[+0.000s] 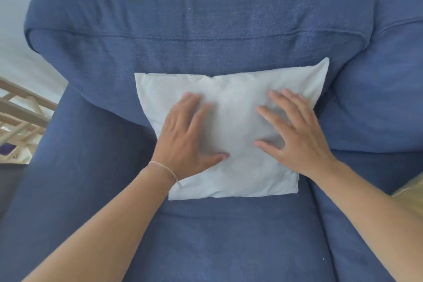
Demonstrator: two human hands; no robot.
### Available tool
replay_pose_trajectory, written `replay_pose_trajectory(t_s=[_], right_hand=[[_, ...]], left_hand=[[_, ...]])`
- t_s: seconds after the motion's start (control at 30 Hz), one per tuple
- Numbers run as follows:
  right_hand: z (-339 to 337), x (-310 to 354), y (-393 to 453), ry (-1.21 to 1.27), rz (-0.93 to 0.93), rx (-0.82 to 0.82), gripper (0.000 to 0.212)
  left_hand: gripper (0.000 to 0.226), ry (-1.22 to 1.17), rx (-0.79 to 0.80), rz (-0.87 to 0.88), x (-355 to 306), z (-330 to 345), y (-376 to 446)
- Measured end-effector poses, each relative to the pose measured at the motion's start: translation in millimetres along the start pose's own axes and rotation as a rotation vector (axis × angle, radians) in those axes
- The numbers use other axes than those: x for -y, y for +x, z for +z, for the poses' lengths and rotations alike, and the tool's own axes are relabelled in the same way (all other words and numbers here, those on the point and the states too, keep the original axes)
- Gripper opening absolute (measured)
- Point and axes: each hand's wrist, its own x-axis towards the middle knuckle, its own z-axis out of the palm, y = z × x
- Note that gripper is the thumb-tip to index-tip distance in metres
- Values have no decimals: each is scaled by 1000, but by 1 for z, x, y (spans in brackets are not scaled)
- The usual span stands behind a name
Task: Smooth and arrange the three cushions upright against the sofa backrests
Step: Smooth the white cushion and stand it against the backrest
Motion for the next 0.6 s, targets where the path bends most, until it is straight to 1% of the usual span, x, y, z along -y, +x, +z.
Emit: replay_pose_trajectory(t_s=[0.07, 0.13, 0.23, 0.37, 0.43, 0.5, 0.53, 0.6], right_hand=[[8, -5, -2, -48, -18, 137, 94], [9, -12, 2, -94, -2, 223, 115], [5, -16, 9, -154, 32, 312, 135], [3, -15, 8, -198, 49, 389, 152], [0, -8, 5, -203, 54, 398, 156], [-4, 5, 1, -191, 33, 368, 150], [-4, 12, -1, -182, -4, 332, 143], [1, 26, -5, -183, -120, 254, 128]], left_hand=[[139, 129, 186, 6, 8, 10, -2], [152, 239, 279, 15, 19, 13, 2], [161, 349, 321, 6, 27, 11, 6], [166, 414, 354, -13, 36, 2, 6], [167, 441, 362, -54, 40, -4, 3], [164, 426, 341, -69, 31, -8, -5], [160, 410, 314, -29, 22, -6, -10], [149, 382, 284, 111, -6, 2, -19]])
